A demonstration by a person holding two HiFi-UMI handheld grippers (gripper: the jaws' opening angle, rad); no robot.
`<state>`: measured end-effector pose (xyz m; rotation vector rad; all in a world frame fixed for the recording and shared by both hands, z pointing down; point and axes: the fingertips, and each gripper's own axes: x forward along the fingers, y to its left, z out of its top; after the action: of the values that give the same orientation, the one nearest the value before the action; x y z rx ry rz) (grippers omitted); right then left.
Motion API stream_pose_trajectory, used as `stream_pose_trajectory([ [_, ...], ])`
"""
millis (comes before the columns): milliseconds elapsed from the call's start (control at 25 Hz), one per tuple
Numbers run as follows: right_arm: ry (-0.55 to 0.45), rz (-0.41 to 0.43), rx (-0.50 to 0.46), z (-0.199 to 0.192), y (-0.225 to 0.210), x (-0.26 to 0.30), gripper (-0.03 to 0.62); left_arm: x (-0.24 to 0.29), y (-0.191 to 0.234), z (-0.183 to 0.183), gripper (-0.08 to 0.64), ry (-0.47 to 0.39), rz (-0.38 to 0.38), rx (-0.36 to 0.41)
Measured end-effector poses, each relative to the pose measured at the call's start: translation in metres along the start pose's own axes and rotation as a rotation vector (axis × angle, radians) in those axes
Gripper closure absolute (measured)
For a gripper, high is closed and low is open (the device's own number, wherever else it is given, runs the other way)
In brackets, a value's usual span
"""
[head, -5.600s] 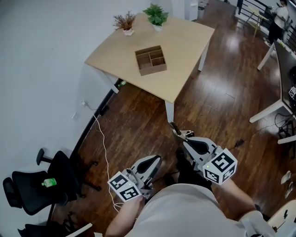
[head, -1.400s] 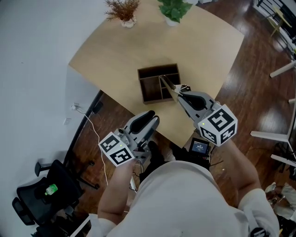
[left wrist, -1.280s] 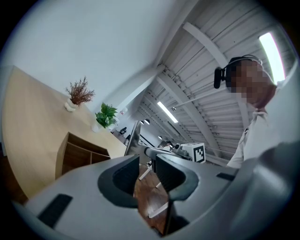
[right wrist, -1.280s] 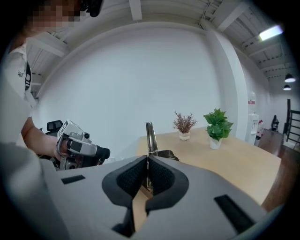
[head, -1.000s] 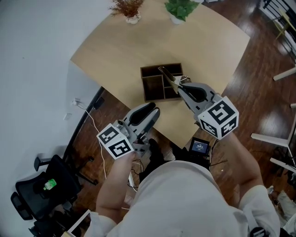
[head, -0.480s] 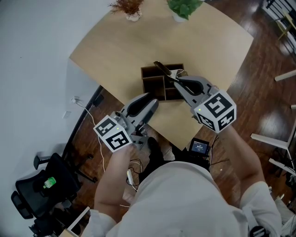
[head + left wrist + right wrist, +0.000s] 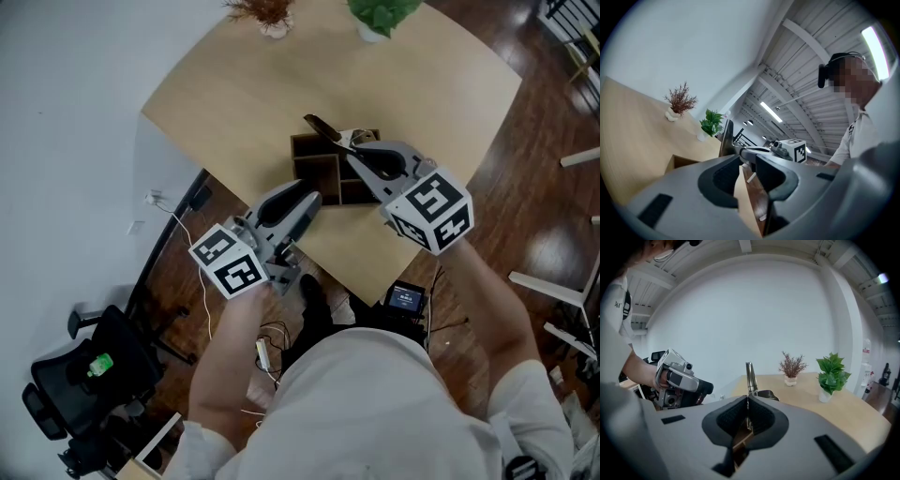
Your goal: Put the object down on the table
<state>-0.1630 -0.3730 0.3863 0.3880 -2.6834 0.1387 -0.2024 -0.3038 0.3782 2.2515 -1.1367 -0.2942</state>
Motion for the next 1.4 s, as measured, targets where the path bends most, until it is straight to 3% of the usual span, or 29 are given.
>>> stream_pose_trajectory([
  [680, 0.019, 0.095, -0.01, -0.001, 0.035, 0.049, 0.583, -0.025, 0.028, 0.0, 0.474, -0.021, 0.064, -0.019],
  [1400, 0.201, 0.138, 0.111, -0.09, 0.04, 0.087, 0.583, -0.033, 0.043, -0.026, 0.474, -0.005, 0.11, -0.074],
])
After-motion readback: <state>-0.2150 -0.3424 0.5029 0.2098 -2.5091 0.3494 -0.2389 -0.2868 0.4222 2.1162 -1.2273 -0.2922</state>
